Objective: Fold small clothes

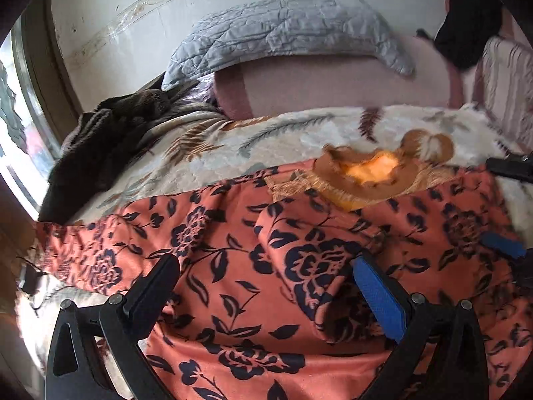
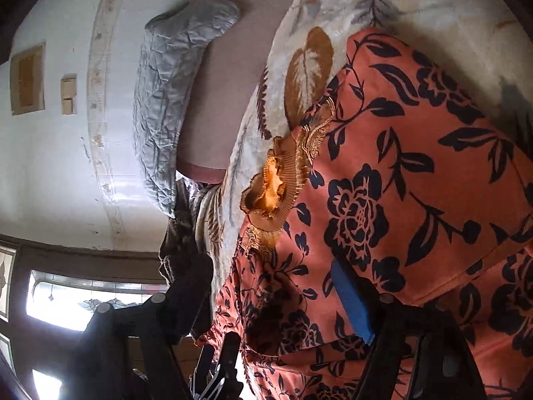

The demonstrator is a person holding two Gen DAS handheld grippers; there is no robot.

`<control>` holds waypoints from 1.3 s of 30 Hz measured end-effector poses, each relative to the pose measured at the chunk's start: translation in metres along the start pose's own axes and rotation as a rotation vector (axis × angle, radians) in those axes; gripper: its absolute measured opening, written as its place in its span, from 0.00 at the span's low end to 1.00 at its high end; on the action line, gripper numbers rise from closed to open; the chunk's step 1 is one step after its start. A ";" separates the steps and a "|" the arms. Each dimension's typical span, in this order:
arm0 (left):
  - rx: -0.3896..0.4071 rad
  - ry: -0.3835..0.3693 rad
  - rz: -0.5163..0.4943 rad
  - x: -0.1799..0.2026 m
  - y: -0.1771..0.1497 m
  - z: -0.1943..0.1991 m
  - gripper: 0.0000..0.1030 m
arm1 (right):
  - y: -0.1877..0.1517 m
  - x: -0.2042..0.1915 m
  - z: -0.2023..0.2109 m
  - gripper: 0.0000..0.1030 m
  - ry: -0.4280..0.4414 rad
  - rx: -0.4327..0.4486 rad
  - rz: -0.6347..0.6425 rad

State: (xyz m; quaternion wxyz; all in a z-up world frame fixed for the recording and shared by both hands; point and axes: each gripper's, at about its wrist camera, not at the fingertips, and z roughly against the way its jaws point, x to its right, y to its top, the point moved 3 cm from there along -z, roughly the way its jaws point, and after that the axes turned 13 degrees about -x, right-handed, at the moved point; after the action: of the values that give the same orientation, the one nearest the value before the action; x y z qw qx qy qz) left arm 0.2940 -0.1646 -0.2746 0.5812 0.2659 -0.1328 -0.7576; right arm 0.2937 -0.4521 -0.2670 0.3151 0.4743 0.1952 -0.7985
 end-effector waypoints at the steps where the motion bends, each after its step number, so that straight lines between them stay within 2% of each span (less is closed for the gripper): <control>1: -0.012 0.042 0.000 0.000 0.000 -0.007 1.00 | 0.000 0.002 -0.004 0.74 -0.010 -0.016 0.003; 4: -0.069 0.125 0.058 -0.020 0.001 -0.023 1.00 | 0.000 0.003 -0.020 0.74 -0.032 -0.062 0.009; 10: -0.136 0.143 0.220 -0.095 -0.004 -0.030 1.00 | -0.002 -0.001 -0.037 0.74 -0.064 -0.072 0.040; 12: -0.163 0.160 0.275 -0.121 -0.007 -0.035 1.00 | -0.005 -0.005 -0.041 0.74 -0.023 -0.086 0.049; 14: -0.201 0.131 0.348 -0.149 -0.013 -0.039 1.00 | -0.009 -0.016 -0.051 0.74 0.024 -0.132 0.079; 15: -0.219 0.118 0.387 -0.164 -0.017 -0.040 1.00 | -0.011 -0.021 -0.057 0.74 0.030 -0.150 0.095; 17: -0.257 0.141 0.457 -0.190 -0.026 -0.046 1.00 | -0.019 -0.029 -0.074 0.74 0.029 -0.183 0.119; 19: -0.295 0.165 0.523 -0.217 -0.037 -0.052 1.00 | -0.028 -0.034 -0.097 0.74 -0.002 -0.220 0.136; 21: -0.334 0.174 0.601 -0.244 -0.048 -0.060 1.00 | -0.038 -0.036 -0.123 0.75 -0.075 -0.259 0.134; 23: -0.367 0.175 0.685 -0.272 -0.060 -0.067 1.00 | -0.048 -0.049 -0.142 0.75 -0.079 -0.263 0.143; 24: -0.372 0.174 0.728 -0.287 -0.066 -0.068 1.00 | -0.055 -0.063 -0.146 0.75 -0.062 -0.245 0.186; 26: -0.371 0.179 0.811 -0.315 -0.079 -0.069 1.00 | -0.078 -0.102 -0.147 0.75 -0.017 -0.234 0.350; 28: -0.364 0.157 0.888 -0.340 -0.091 -0.071 1.00 | -0.107 -0.135 -0.153 0.75 0.042 -0.290 0.501; 29: -0.360 0.139 0.924 -0.351 -0.097 -0.072 1.00 | -0.121 -0.145 -0.155 0.75 0.033 -0.310 0.574; 31: -0.357 0.095 0.985 -0.369 -0.108 -0.077 1.00 | -0.137 -0.154 -0.158 0.75 -0.067 -0.298 0.698; 32: -0.357 0.063 1.015 -0.376 -0.113 -0.080 1.00 | -0.138 -0.150 -0.159 0.75 -0.120 -0.293 0.719; 35: -0.323 -0.024 1.099 -0.400 -0.129 -0.086 1.00 | -0.129 -0.119 -0.157 0.74 -0.221 -0.303 0.675; 39: -0.263 -0.061 1.153 -0.418 -0.140 -0.090 1.00 | -0.117 -0.073 -0.151 0.66 -0.346 -0.325 0.640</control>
State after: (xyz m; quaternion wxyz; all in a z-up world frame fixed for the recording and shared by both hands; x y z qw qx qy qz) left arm 0.3070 0.2829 -0.3168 0.9231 0.0544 -0.1775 -0.3368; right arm 0.3350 -0.2517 -0.2728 0.6472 0.3137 0.1052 -0.6867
